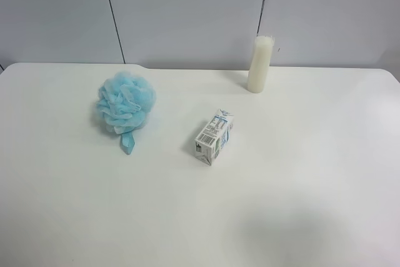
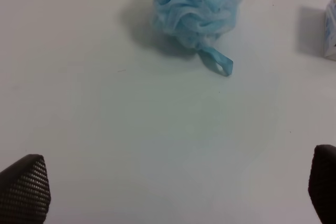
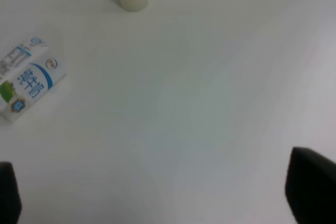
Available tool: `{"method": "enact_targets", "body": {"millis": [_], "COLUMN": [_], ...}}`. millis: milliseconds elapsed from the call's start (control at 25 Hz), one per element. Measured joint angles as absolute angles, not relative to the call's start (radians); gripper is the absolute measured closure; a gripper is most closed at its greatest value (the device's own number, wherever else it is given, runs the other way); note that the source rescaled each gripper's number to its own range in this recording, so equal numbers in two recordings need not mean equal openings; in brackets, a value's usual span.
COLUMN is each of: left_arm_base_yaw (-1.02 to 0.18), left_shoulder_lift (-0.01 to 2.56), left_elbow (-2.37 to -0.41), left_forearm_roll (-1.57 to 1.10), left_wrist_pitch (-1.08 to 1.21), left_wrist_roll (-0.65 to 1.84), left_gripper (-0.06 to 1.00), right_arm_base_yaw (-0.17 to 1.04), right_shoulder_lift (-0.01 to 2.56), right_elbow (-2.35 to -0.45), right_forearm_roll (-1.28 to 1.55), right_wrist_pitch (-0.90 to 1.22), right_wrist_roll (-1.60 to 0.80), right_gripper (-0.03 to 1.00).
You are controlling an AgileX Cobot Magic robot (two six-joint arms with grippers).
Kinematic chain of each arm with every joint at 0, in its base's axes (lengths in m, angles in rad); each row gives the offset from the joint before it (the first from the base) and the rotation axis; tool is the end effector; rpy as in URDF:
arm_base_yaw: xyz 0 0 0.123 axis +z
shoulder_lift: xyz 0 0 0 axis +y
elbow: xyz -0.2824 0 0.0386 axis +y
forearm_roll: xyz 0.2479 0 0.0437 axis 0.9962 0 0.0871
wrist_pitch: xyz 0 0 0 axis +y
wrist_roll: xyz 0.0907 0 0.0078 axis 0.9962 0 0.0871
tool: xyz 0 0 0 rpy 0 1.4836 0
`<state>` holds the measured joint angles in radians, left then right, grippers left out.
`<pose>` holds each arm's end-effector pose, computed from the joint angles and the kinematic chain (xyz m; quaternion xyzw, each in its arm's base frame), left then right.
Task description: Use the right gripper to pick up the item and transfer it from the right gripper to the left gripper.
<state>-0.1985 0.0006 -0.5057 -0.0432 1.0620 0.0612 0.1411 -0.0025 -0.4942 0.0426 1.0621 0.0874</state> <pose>-0.0061 -0.0023 0.2787 0.1112 0.8448 -0.0574 0.5203 -0.0051 0.0027 0.2755 -0.0237 0.8539 0.0804 0.5136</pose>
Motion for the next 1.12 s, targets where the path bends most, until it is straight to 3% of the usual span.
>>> {"method": "enact_targets", "body": {"millis": [400, 1120], "left_arm_base_yaw": [0.054, 0.057], "left_shoulder_lift": [-0.003, -0.003], "left_elbow": [-0.506, -0.506], "left_forearm_roll": [-0.043, -0.043], "left_wrist_pitch": [1.061, 1.062], "left_wrist_roll": [0.061, 0.061], "left_gripper": [-0.06, -0.06], "right_arm_base_yaw": [0.141, 0.141], "right_shoulder_lift": [-0.002, -0.002], "right_elbow": [-0.494, -0.494], "right_forearm_roll": [0.043, 0.043], "right_wrist_pitch": [1.062, 1.062], "right_wrist_roll": [0.087, 0.087], "right_gripper": [-0.03, -0.03]}}
